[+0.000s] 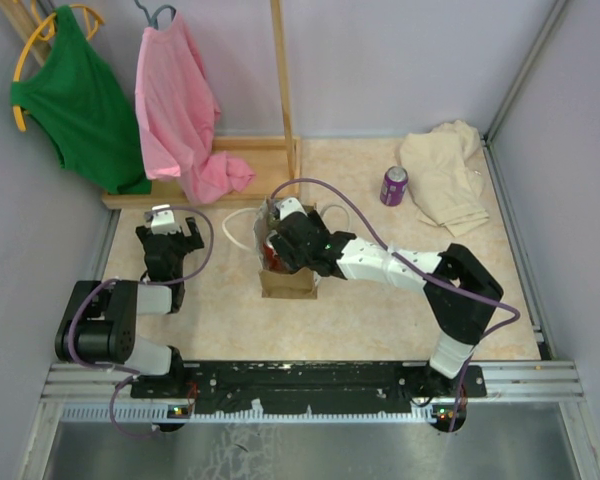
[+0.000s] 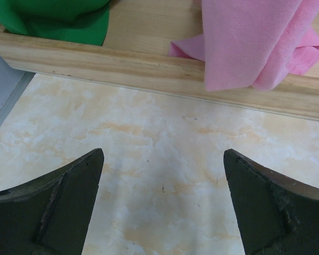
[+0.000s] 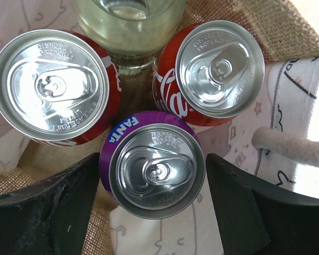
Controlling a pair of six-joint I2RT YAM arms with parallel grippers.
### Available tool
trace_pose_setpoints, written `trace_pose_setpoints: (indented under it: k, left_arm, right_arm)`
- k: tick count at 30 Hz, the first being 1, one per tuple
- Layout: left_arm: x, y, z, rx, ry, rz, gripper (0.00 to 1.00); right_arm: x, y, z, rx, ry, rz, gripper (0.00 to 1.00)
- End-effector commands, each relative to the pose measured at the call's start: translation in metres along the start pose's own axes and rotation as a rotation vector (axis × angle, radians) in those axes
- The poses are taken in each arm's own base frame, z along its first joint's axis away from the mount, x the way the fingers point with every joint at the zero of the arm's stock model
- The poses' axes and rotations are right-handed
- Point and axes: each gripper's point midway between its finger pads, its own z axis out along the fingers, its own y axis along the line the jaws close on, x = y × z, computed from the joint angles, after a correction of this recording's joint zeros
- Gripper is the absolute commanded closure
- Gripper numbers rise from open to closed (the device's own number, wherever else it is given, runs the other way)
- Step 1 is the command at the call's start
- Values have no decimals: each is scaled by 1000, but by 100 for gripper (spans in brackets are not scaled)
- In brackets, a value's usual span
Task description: Take the beverage out of the canvas bag
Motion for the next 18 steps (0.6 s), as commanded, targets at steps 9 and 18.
trace_pose_setpoints:
  k: [9, 18]
  left_arm:
    - [-10, -4, 6, 11, -30, -17, 0]
    - [-10, -5, 6, 13, -29, -16, 0]
  right_arm:
    - [-6, -6, 23, 40, -6, 6, 17]
    - [-9, -5, 20, 33, -16, 19, 55]
